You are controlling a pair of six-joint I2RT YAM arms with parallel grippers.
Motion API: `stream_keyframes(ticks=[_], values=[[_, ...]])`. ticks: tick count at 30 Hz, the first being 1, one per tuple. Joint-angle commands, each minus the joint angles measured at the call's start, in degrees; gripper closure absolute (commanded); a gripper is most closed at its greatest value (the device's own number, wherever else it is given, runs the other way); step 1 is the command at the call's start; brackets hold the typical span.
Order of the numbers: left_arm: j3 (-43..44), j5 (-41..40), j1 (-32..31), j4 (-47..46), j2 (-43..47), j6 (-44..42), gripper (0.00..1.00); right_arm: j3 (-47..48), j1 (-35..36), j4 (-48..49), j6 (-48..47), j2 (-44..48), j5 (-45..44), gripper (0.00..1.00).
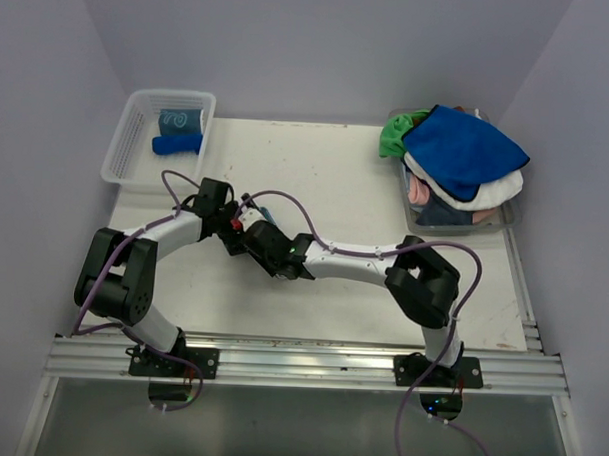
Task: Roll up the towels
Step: Roll the towel
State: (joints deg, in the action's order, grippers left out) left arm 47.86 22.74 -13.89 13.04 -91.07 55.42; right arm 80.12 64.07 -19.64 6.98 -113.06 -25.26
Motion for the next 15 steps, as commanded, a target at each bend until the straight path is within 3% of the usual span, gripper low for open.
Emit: stream_keyframes(ticks=[1, 9, 15], values=[[-0.2, -0.5, 0.4, 1.6, 0.5, -0.4, 0.13, -2.1, -3.9, 2.4, 4.2, 3.4, 8.4, 0.61], [-0.7, 0.6, 0.4, 0.3, 0.7, -0.8, 0.01, -8.3, -10.0, 9.5, 8.0, 6.6, 26.8, 0.67], [-0.4, 0.9, 0.4, -0.4, 0.6, -1.0, 0.11, -9.5, -10.9, 11.6, 8.8, 6.5, 33.8, 0.68]])
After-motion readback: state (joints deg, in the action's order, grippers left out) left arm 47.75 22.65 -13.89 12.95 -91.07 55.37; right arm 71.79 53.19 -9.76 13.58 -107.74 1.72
